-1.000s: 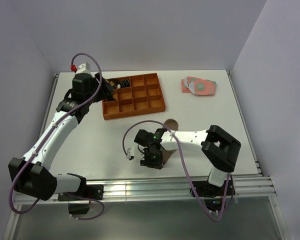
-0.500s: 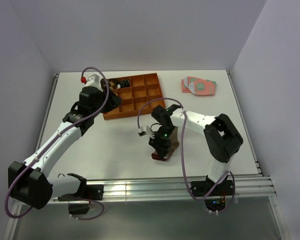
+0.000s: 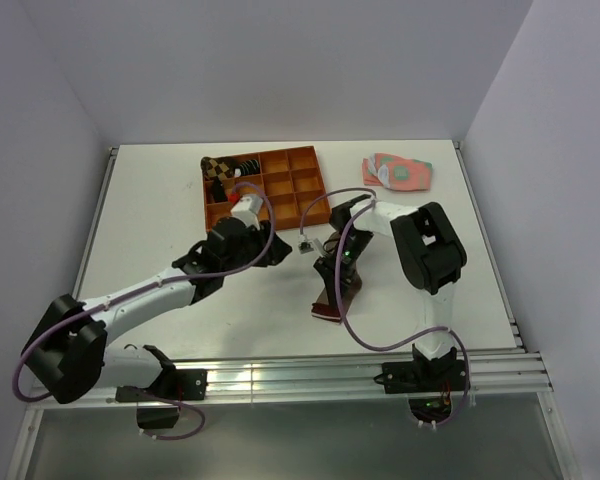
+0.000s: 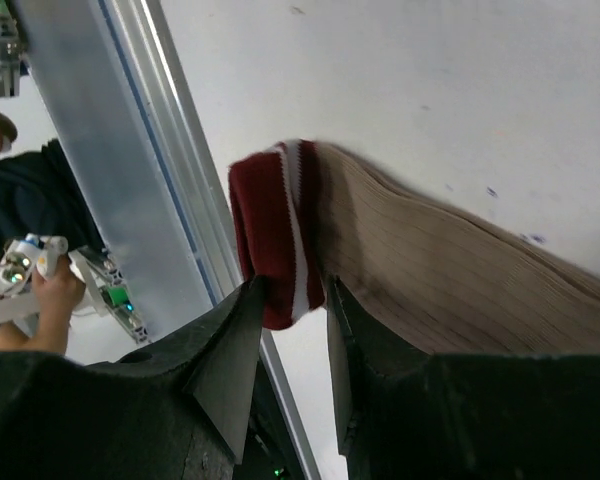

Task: Roll the socks
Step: Roll the sock at the center of the board.

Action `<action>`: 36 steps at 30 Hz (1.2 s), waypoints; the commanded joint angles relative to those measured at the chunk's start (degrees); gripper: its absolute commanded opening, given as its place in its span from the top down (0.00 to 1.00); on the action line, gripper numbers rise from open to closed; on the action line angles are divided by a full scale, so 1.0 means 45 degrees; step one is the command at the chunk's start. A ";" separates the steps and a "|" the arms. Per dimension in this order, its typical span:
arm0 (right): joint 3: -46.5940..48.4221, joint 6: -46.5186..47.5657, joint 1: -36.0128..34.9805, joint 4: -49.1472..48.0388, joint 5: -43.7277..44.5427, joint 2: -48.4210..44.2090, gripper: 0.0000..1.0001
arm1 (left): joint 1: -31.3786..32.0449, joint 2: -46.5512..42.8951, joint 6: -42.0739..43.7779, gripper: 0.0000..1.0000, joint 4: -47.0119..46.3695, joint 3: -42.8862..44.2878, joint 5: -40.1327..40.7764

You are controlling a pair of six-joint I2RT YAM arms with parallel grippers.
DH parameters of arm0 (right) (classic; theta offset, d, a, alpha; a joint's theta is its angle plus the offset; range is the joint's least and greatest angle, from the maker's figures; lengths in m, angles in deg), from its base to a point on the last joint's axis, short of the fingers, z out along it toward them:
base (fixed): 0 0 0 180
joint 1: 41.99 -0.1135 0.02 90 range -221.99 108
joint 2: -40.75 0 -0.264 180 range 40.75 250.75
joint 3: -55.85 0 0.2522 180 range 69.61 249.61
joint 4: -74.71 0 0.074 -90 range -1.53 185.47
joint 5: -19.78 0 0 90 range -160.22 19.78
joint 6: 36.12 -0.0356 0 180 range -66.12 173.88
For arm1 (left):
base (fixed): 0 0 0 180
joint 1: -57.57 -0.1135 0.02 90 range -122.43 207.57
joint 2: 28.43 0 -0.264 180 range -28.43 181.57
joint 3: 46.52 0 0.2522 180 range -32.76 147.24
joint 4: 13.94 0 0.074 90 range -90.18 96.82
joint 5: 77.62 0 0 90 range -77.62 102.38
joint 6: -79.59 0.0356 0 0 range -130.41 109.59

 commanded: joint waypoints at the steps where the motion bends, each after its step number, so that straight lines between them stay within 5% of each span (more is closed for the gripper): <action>1: 0.0167 -0.0573 0.0263 -0.0146 0.0007 -0.0081 0.61 | 0.0750 0.0511 0.0596 0.56 -0.2308 -0.0314 -0.0624; 25: -0.1005 -0.2332 0.0342 -0.2706 0.1923 -0.0765 0.62 | 0.4560 0.3167 0.2529 0.57 -0.4710 -0.1741 -0.0585; 36: -0.1220 -0.2469 0.0361 -0.2999 0.2352 -0.1174 0.63 | 0.4678 0.5102 0.2608 0.58 -0.4617 -0.0823 0.0410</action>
